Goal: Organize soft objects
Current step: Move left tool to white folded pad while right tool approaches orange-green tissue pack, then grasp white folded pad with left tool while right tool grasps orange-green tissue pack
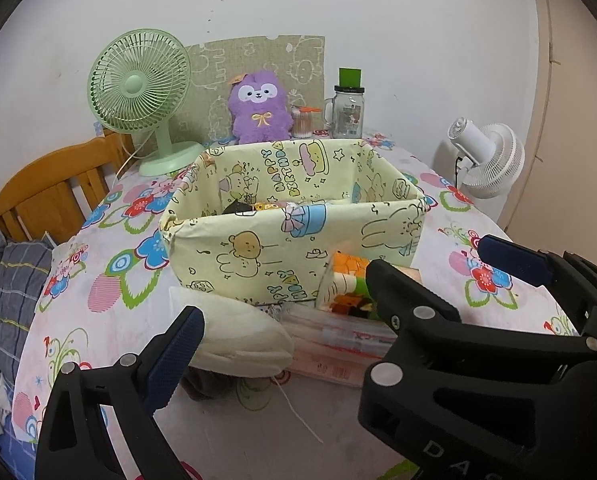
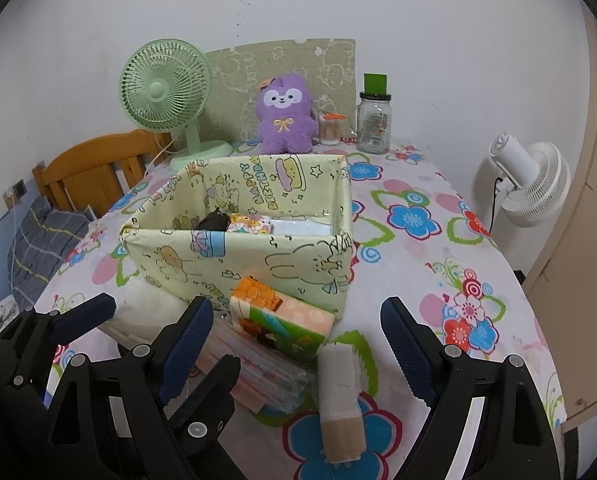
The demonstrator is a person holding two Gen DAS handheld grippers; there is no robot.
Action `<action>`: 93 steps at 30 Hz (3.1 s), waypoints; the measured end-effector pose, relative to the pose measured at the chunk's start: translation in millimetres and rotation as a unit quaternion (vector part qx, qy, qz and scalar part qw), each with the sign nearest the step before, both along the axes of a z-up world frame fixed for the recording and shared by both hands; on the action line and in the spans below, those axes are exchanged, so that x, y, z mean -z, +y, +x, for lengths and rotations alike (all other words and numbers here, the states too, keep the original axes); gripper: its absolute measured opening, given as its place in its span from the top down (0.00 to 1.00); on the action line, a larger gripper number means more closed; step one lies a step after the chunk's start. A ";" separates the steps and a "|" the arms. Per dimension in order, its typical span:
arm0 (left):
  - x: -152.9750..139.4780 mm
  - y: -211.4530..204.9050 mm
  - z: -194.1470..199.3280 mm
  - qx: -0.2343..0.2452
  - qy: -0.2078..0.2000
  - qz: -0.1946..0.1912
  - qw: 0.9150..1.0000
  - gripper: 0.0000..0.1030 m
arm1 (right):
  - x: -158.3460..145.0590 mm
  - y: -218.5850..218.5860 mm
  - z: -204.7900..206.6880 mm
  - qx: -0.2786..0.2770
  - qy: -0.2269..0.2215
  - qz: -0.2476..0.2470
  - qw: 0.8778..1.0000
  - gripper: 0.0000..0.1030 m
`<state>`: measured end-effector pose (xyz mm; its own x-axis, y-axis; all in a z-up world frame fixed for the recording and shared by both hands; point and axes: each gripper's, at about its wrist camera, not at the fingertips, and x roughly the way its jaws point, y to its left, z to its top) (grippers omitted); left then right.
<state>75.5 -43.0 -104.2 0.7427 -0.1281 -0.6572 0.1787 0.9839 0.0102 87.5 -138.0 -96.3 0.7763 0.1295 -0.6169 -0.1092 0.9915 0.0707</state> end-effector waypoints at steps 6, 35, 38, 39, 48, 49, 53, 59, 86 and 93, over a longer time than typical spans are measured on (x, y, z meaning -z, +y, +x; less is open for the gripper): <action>2.1 1.2 -5.9 -0.001 -0.002 -0.001 1.000 0.03 | 2.4 -1.8 -5.7 0.002 0.000 0.003 1.000 0.15; 23.4 40.8 19.4 -0.055 0.022 0.001 0.998 0.04 | 26.3 14.4 22.5 -0.006 0.038 0.014 0.999 0.15; 26.3 40.5 23.7 -0.053 0.026 0.001 0.998 0.06 | 30.1 15.8 28.3 -0.005 0.045 0.015 0.999 0.15; 27.9 40.5 25.1 -0.052 0.028 0.001 0.998 0.07 | 31.4 16.7 30.4 -0.005 0.047 0.014 0.999 0.15; 38.4 43.9 37.4 -0.055 0.039 0.005 0.998 0.12 | 43.7 20.5 45.7 0.000 0.067 0.010 0.998 0.15; 39.0 44.9 38.1 -0.056 0.039 0.006 0.998 0.12 | 44.7 20.8 46.7 0.001 0.068 0.011 0.998 0.15; 41.3 50.5 42.2 -0.059 0.044 0.001 0.997 0.14 | 47.3 22.3 50.5 0.007 0.070 0.007 0.997 0.20; 50.1 59.3 49.2 -0.068 0.060 -0.009 0.996 0.17 | 51.6 22.0 55.3 0.014 0.079 0.014 0.997 0.25; 28.4 59.3 36.2 -0.065 0.024 -0.022 0.997 0.46 | 30.7 19.9 42.1 0.031 0.043 0.008 0.999 0.28; 16.5 55.3 29.2 -0.060 0.009 -0.022 0.998 0.48 | 21.8 17.9 36.7 0.029 0.033 0.010 0.999 0.28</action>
